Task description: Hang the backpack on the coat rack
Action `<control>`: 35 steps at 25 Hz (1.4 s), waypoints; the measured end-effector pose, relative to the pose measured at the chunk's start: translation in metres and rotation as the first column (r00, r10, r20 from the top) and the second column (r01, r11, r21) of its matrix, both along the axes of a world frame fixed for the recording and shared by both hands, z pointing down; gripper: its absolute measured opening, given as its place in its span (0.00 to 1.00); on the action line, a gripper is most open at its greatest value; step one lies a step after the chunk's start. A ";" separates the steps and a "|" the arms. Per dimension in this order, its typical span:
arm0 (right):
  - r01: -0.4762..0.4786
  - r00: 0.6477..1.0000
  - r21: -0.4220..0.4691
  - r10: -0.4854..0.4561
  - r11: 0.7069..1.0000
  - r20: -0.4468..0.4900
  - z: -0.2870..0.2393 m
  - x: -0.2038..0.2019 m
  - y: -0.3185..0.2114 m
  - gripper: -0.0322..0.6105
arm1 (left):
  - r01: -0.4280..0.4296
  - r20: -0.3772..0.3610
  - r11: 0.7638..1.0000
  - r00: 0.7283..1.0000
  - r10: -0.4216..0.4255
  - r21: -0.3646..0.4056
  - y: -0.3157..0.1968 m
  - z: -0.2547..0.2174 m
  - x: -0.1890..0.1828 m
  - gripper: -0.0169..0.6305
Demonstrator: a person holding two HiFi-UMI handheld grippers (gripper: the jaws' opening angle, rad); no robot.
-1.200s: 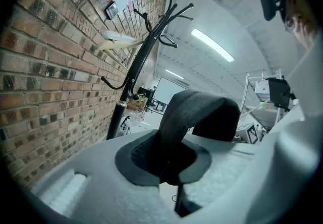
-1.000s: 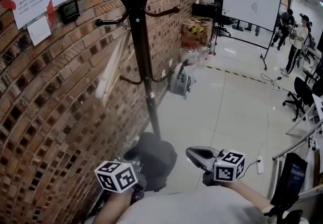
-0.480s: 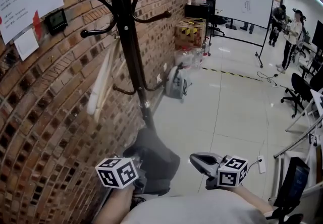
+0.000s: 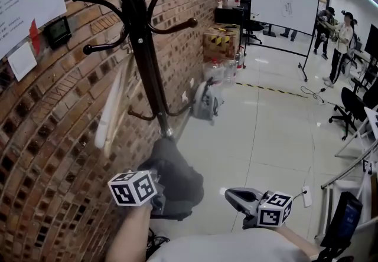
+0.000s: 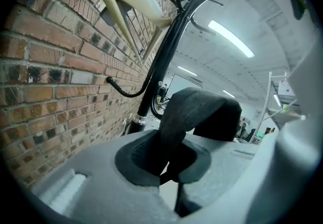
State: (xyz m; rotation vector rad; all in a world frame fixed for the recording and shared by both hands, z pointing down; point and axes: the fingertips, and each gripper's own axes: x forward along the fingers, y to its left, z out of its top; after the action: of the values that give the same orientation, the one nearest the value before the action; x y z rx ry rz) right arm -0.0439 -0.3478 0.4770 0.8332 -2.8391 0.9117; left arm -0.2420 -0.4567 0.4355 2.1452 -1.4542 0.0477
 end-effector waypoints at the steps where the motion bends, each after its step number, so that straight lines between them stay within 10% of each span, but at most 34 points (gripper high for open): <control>1: -0.002 1.000 -0.003 0.002 1.000 0.001 0.001 0.001 -0.001 0.05 | 0.005 0.006 1.000 1.000 -0.005 -0.009 -0.006 0.003 -0.002 0.06; 17: 0.000 1.000 0.007 0.000 1.000 0.000 0.001 0.006 -0.006 0.05 | 0.030 0.017 0.985 0.999 -0.028 -0.168 -0.055 0.074 -0.007 0.06; 26: -0.002 1.000 0.002 0.002 1.000 0.006 0.001 0.009 0.000 0.05 | -0.019 0.176 0.997 0.984 0.033 -0.081 -0.056 0.090 -0.005 0.07; 35: 0.034 0.999 0.032 -0.034 0.999 -0.009 -0.001 0.010 0.024 0.05 | -0.119 0.173 0.992 0.977 0.122 -0.028 -0.052 0.093 0.002 0.13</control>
State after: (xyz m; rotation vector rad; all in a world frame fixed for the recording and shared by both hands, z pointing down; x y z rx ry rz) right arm -0.0338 -0.3241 0.4757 0.7875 -2.8587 0.8580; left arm -0.2404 -0.5091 0.5286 2.2604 -1.4098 0.2988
